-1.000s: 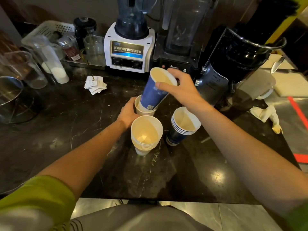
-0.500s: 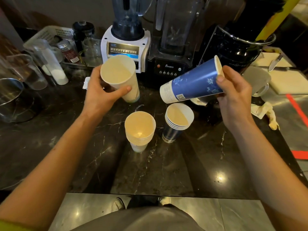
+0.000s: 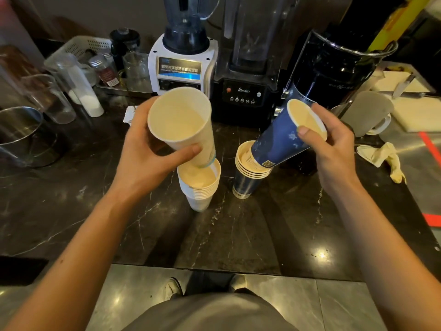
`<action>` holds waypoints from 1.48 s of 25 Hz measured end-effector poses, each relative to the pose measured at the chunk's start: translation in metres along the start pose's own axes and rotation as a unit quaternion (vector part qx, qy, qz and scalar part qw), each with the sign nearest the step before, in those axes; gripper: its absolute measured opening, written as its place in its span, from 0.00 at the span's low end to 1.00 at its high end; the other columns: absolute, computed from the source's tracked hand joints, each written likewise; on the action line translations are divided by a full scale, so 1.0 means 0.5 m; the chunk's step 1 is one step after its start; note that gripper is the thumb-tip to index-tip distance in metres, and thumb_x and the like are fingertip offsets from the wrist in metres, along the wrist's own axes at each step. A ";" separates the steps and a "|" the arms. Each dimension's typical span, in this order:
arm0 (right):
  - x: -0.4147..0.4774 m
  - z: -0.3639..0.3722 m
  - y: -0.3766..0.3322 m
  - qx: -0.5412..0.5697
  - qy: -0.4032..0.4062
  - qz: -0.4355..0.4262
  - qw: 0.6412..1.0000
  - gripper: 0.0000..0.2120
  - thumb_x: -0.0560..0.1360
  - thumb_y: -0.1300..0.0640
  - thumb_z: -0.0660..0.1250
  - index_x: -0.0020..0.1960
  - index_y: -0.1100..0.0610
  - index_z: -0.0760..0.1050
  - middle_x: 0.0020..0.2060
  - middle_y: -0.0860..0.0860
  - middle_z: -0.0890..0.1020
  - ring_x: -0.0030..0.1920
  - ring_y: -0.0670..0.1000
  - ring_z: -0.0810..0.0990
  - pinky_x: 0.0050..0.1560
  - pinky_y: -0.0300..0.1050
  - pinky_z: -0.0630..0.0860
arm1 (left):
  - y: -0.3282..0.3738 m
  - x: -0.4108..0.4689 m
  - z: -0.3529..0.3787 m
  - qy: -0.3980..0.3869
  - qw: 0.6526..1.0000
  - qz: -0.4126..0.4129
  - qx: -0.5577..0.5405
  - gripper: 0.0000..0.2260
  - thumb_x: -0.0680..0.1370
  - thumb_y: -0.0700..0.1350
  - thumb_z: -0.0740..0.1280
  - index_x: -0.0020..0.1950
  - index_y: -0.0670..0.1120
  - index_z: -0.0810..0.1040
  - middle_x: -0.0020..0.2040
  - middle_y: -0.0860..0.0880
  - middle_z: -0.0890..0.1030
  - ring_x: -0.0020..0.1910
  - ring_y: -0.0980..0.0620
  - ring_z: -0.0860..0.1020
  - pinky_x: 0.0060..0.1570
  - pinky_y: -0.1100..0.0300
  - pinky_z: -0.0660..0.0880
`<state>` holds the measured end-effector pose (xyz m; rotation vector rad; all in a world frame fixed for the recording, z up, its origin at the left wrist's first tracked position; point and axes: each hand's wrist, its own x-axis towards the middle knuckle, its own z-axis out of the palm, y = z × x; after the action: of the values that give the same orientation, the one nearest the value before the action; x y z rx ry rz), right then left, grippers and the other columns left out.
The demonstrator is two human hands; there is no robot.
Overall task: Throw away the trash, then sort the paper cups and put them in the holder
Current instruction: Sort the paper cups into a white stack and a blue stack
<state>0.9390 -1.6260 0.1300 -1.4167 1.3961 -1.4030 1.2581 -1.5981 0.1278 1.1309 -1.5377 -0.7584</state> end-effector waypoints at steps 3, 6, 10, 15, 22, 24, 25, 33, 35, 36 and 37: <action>-0.011 0.019 0.012 -0.033 -0.023 -0.007 0.999 0.35 0.66 0.42 0.74 0.69 0.50 0.70 0.62 0.44 0.75 0.63 0.43 0.73 0.56 0.37 0.75 | -0.020 -0.015 0.011 -0.038 0.998 -0.055 0.012 0.46 0.67 0.52 0.79 0.78 0.57 0.55 0.70 0.63 0.68 0.70 0.61 0.68 0.64 0.59 0.72; -0.016 0.035 0.031 -0.094 -0.049 -0.021 0.994 0.33 0.69 0.46 0.76 0.70 0.51 0.69 0.61 0.41 0.72 0.60 0.34 0.71 0.55 0.31 0.73 | -0.051 -0.036 0.030 -0.067 0.994 -0.073 0.049 0.45 0.66 0.57 0.78 0.77 0.60 0.56 0.65 0.73 0.66 0.69 0.65 0.67 0.67 0.57 0.70; -0.010 0.060 0.061 -0.196 -0.108 0.000 0.975 0.41 0.69 0.44 0.77 0.75 0.54 0.64 0.68 0.49 0.70 0.66 0.47 0.68 0.64 0.47 0.71 | -0.087 -0.056 0.050 -0.095 0.988 -0.108 0.063 0.46 0.66 0.60 0.76 0.78 0.53 0.57 0.70 0.62 0.68 0.70 0.60 0.67 0.69 0.52 0.69; -0.018 0.084 0.112 -0.258 -0.157 0.036 0.953 0.45 0.67 0.40 0.77 0.77 0.52 0.61 0.71 0.49 0.67 0.67 0.47 0.65 0.65 0.47 0.67 | -0.114 -0.068 0.064 -0.115 0.983 -0.127 0.063 0.48 0.62 0.62 0.76 0.77 0.56 0.57 0.68 0.63 0.67 0.64 0.73 0.66 0.58 0.71 0.65; -0.032 0.087 0.144 -0.191 -0.157 0.070 0.966 0.48 0.64 0.34 0.74 0.77 0.45 0.57 0.71 0.44 0.65 0.65 0.42 0.63 0.60 0.42 0.65 | -0.142 -0.083 0.073 -0.122 0.982 -0.125 0.076 0.45 0.65 0.59 0.77 0.76 0.58 0.57 0.67 0.68 0.67 0.65 0.72 0.66 0.62 0.70 0.63; -0.039 0.091 0.149 -0.159 -0.161 0.071 0.971 0.50 0.63 0.32 0.73 0.78 0.45 0.55 0.73 0.43 0.64 0.67 0.40 0.63 0.61 0.39 0.65 | -0.146 -0.083 0.076 -0.116 0.982 -0.135 0.069 0.47 0.64 0.57 0.77 0.77 0.61 0.54 0.64 0.74 0.65 0.64 0.76 0.64 0.61 0.72 0.62; -0.045 0.090 0.153 -0.148 -0.164 0.066 0.973 0.51 0.63 0.33 0.73 0.78 0.45 0.53 0.72 0.41 0.64 0.67 0.38 0.63 0.62 0.37 0.64 | -0.149 -0.085 0.080 -0.110 0.982 -0.143 0.063 0.49 0.64 0.57 0.78 0.77 0.61 0.52 0.64 0.76 0.63 0.63 0.78 0.64 0.62 0.72 0.61; -0.078 0.094 0.216 -0.089 -0.151 0.141 0.974 0.56 0.59 0.45 0.81 0.79 0.50 0.53 0.72 0.43 0.66 0.70 0.43 0.62 0.70 0.47 0.62 | -0.201 -0.123 0.100 -0.087 0.974 -0.206 0.035 0.47 0.63 0.54 0.80 0.75 0.60 0.56 0.61 0.78 0.67 0.61 0.79 0.66 0.56 0.78 0.65; -0.081 0.099 0.232 -0.081 -0.154 0.147 0.974 0.52 0.61 0.48 0.82 0.77 0.50 0.57 0.67 0.40 0.68 0.68 0.42 0.64 0.69 0.45 0.64 | -0.213 -0.130 0.106 -0.083 0.971 -0.221 0.028 0.48 0.63 0.54 0.80 0.75 0.61 0.56 0.62 0.76 0.68 0.62 0.77 0.67 0.60 0.74 0.65; -0.081 0.102 0.239 -0.078 -0.153 0.148 0.974 0.50 0.62 0.49 0.82 0.76 0.49 0.58 0.66 0.39 0.69 0.68 0.42 0.65 0.68 0.45 0.65 | -0.222 -0.132 0.110 -0.083 0.969 -0.231 0.023 0.48 0.63 0.53 0.81 0.76 0.60 0.56 0.63 0.72 0.68 0.64 0.72 0.68 0.64 0.68 0.65; -0.081 0.107 0.246 -0.076 -0.151 0.147 0.975 0.49 0.62 0.50 0.82 0.76 0.49 0.59 0.66 0.39 0.70 0.69 0.43 0.66 0.69 0.47 0.65 | -0.229 -0.135 0.114 -0.082 0.967 -0.241 0.019 0.48 0.63 0.51 0.81 0.76 0.58 0.56 0.65 0.68 0.69 0.66 0.67 0.68 0.67 0.61 0.65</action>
<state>0.9709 -1.6203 -0.0062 -1.3829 1.4628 -0.8704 1.2364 -1.5808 -0.0144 1.5275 -1.4278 -1.1760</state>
